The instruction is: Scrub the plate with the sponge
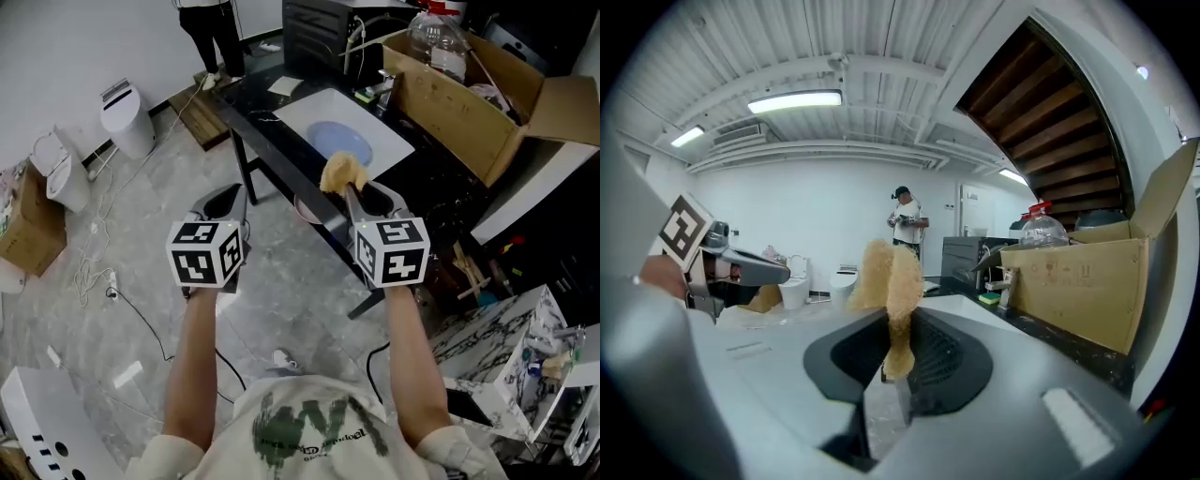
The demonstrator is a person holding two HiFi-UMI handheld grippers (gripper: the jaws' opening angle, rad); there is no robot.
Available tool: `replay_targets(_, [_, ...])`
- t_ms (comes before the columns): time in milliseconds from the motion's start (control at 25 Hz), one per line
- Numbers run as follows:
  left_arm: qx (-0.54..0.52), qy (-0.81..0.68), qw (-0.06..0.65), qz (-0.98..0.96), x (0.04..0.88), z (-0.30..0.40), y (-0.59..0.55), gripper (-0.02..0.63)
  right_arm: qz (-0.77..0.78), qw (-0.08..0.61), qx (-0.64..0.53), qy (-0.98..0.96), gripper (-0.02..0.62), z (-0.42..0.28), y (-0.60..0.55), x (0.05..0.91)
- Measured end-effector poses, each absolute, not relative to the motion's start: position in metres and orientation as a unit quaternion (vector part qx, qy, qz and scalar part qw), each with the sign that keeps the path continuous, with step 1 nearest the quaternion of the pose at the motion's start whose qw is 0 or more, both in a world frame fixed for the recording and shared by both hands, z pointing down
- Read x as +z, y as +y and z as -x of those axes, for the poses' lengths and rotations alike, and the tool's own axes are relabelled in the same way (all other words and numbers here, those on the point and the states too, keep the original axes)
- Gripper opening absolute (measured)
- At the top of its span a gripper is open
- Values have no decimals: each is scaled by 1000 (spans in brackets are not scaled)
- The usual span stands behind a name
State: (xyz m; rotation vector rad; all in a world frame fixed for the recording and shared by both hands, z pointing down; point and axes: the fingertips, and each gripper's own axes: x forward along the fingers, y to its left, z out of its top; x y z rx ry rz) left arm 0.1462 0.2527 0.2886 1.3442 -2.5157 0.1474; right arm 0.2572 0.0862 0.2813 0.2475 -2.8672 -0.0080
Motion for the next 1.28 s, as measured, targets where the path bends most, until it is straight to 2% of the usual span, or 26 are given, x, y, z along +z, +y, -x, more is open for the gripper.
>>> replay_targets(720, [59,-839,146,-521,305,-69,233,-2,-141,142,3,-980,63,-197,78,294])
replay_targets(1280, [81,-818,144,-552,316,18,131,-2,-170,136,22,-976,63,-111,-11,309])
